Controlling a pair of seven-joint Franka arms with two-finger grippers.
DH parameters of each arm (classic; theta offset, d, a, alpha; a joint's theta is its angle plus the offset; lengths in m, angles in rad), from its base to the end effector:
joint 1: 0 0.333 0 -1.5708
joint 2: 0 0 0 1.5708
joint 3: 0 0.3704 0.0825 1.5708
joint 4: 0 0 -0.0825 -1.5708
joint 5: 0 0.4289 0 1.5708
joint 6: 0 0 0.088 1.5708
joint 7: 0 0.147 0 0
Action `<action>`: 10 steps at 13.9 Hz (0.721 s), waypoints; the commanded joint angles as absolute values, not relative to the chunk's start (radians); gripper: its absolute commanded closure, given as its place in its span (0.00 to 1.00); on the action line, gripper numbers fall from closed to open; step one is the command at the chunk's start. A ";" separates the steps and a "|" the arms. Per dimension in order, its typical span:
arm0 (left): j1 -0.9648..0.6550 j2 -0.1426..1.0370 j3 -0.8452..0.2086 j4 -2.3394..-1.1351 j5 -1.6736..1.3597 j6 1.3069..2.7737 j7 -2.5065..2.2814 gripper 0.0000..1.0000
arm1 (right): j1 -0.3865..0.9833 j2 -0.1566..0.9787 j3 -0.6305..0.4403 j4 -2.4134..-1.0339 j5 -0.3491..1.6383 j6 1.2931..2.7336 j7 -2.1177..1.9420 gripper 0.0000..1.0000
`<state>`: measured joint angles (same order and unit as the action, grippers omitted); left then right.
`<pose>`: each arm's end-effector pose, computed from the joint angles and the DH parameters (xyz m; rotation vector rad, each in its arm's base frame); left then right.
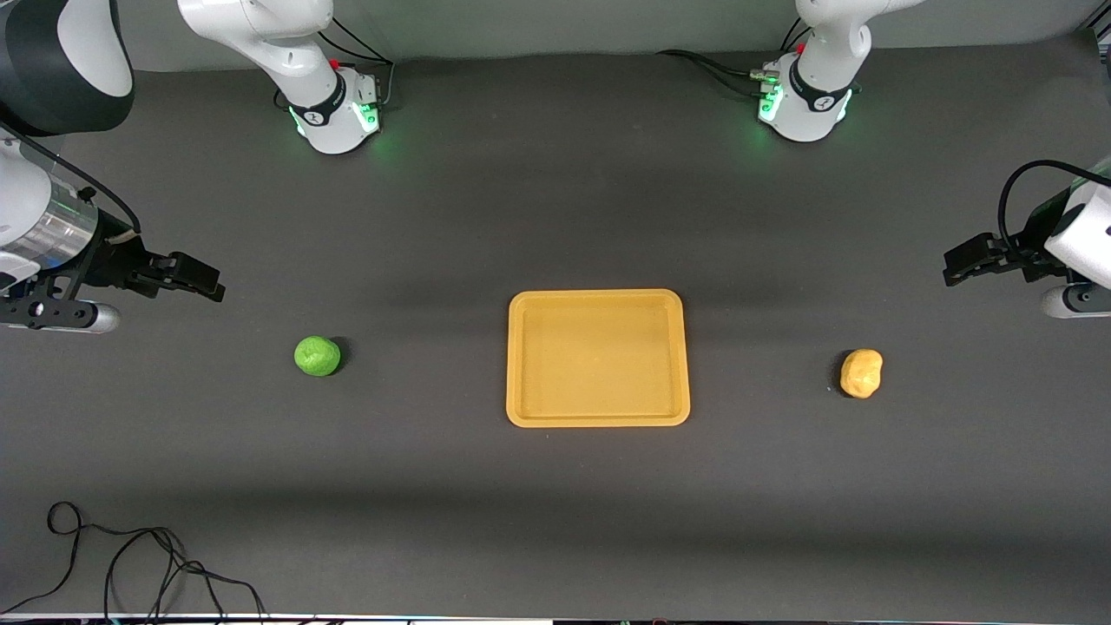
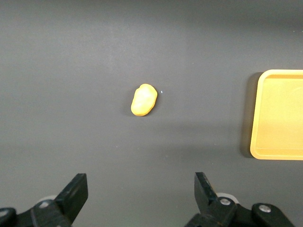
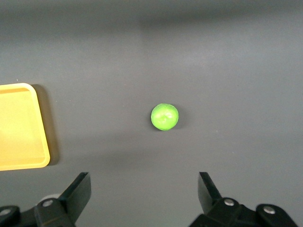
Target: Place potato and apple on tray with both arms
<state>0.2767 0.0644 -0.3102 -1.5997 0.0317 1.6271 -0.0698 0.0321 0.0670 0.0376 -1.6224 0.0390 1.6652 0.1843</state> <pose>0.6226 -0.0109 0.5912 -3.1270 -0.0536 0.0520 0.6253 0.0484 0.5793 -3.0979 0.1842 0.0453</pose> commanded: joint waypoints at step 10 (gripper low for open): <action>0.268 0.207 -0.301 -1.626 0.076 1.799 -0.045 0.00 | 0.035 0.069 0.023 -1.618 0.028 1.629 0.144 0.00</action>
